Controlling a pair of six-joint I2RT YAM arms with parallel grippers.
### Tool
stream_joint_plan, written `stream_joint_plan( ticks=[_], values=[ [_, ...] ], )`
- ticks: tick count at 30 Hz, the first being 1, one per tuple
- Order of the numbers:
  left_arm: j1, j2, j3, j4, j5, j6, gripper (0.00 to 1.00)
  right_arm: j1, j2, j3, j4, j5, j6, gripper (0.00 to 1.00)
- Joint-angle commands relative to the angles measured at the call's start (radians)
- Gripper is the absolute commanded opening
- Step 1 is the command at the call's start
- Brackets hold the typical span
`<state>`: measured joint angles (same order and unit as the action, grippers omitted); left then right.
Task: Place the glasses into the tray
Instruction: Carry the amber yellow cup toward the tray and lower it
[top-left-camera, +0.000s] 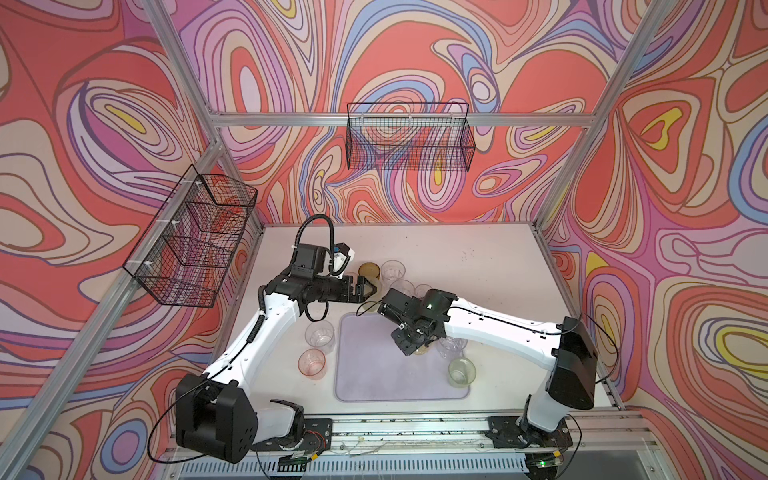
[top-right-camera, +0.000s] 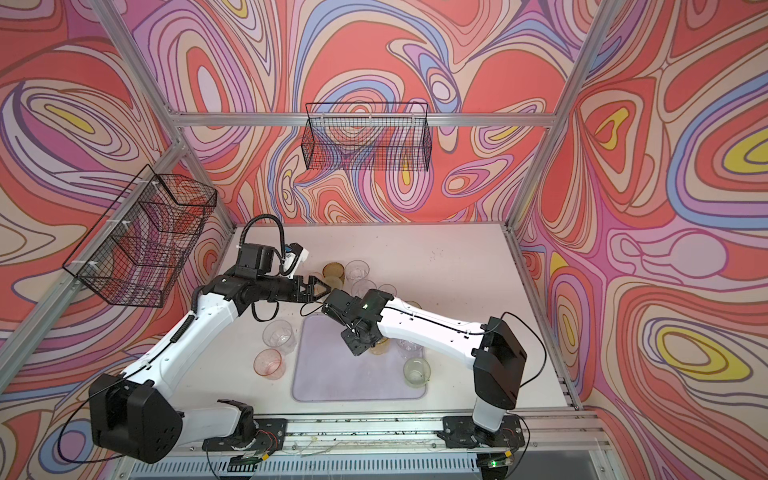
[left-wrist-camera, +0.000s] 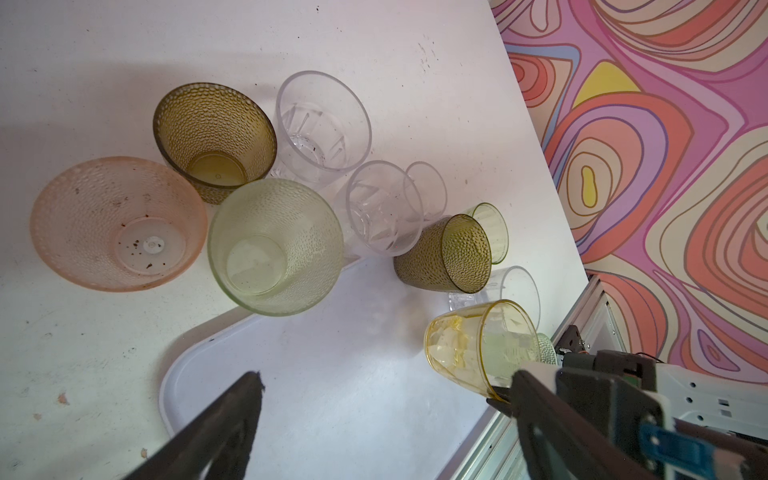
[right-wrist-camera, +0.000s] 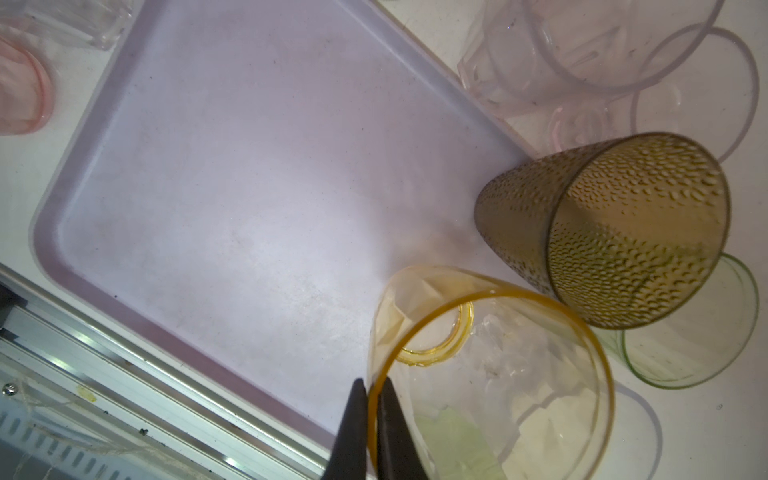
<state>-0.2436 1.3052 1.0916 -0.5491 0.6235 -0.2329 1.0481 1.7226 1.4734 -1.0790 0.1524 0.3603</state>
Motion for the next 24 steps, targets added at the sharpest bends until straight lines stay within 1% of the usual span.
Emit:
stream_joint_plan(
  ticks=[1,24],
  values=[
    [-0.001,0.006,-0.002,0.009,-0.008,0.003,0.96,-0.003,-0.006,-0.024,0.034,0.027,-0.002,0.00],
    [-0.001,0.005,-0.004,0.012,-0.005,0.001,0.96,-0.032,-0.003,-0.109,0.113,0.019,-0.003,0.00]
  ],
)
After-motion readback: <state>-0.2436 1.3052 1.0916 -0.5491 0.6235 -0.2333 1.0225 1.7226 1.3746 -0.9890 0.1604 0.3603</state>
